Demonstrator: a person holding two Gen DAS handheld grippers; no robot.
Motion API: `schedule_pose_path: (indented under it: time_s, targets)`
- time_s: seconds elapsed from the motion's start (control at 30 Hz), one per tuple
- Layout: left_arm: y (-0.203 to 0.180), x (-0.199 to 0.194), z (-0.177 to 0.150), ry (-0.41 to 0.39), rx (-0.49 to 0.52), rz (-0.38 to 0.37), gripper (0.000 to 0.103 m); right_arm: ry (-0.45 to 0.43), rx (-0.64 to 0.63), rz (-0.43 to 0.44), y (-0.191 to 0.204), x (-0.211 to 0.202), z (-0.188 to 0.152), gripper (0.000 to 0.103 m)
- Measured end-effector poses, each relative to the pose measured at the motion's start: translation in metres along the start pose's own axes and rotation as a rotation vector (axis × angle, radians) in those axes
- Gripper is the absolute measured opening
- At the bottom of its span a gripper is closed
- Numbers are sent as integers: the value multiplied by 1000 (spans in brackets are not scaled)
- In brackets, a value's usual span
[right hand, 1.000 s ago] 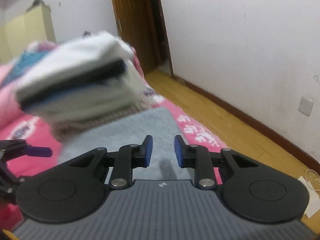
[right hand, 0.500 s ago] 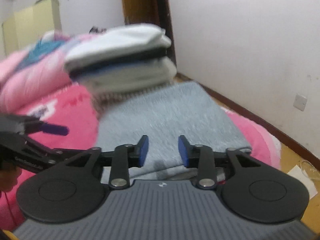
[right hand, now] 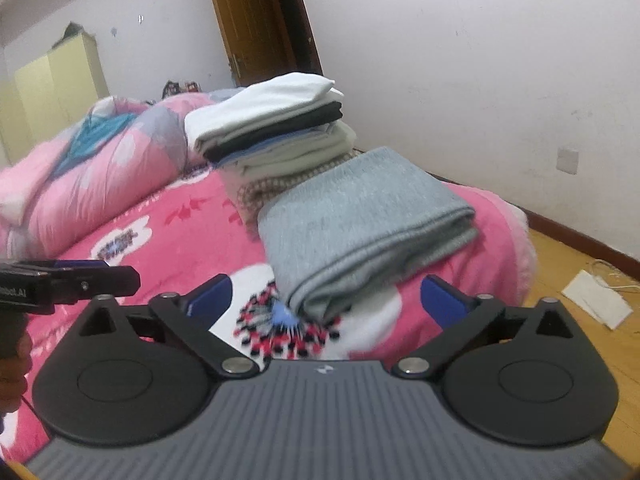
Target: Fold clothes
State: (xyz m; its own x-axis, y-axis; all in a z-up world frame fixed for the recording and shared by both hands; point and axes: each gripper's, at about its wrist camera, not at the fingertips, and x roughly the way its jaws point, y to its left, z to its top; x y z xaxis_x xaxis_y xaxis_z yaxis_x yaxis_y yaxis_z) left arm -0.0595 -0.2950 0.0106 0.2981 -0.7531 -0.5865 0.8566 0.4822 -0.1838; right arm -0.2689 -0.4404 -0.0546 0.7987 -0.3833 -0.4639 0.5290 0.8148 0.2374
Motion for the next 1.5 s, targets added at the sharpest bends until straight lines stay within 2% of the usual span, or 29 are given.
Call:
schedule_pose_path:
  time_s: [0.17, 0.3, 0.47, 0.67, 0.93, 1.03, 1.27, 1.5]
  targets:
    - [-15, -17, -25, 37, -30, 22, 103, 34, -20, -34, 15, -25, -15, 102]
    - [-24, -26, -37, 47, -1, 71, 103, 35, -1, -59, 21, -39, -29, 102]
    - [-29, -34, -41, 34, 30, 159, 103, 65, 13, -79, 22, -36, -35, 102]
    - [-33, -43, -41, -13, 33, 222, 103, 72, -19, -149, 31, -35, -31, 102]
    - [-37, -44, -40, -18, 59, 284, 103, 60, -80, -204, 44, -40, -29, 102]
    - [-40, -45, -41, -23, 74, 286, 103, 57, -95, -233, 48, -39, -30, 102]
    - [-45, -43, -40, -32, 101, 280, 103, 57, -92, -240, 46, -39, -29, 102]
    - [-44, -45, -40, -73, 65, 264, 103, 90, -60, -262, 36, -33, -30, 102]
